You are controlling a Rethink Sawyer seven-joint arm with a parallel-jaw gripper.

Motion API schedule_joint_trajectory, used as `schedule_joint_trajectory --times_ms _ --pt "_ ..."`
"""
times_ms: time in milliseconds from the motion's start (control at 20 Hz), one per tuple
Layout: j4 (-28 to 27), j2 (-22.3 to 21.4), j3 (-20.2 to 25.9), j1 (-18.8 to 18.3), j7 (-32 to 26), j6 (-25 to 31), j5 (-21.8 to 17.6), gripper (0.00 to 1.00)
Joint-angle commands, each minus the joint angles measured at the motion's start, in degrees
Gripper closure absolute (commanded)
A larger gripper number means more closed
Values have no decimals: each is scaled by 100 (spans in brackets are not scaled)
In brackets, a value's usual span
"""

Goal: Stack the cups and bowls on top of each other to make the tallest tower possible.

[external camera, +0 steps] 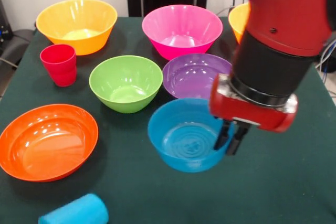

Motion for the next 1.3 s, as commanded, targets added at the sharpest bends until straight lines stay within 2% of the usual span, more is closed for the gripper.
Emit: schedule_joint_trajectory --times_ms 50,150,200,300,600,900,1000,1100,1200,1250,1300 --pt "-374 280 477 240 -171 674 25 100" --pt "-275 255 453 300 -95 610 35 100" --pt "-514 383 434 298 -84 709 41 100" --pt "-443 357 407 359 -12 641 43 100" --pt "210 118 435 488 55 66 29 100" --pt "339 216 528 568 210 -342 53 100" --pt "495 223 703 564 296 -700 160 100" --pt "816 135 877 491 145 -1146 225 100" --pt "853 73 643 488 51 -842 114 100" --pt "760 -2 280 530 54 -260 -32 100" --pt "806 -102 104 533 35 59 -64 100"
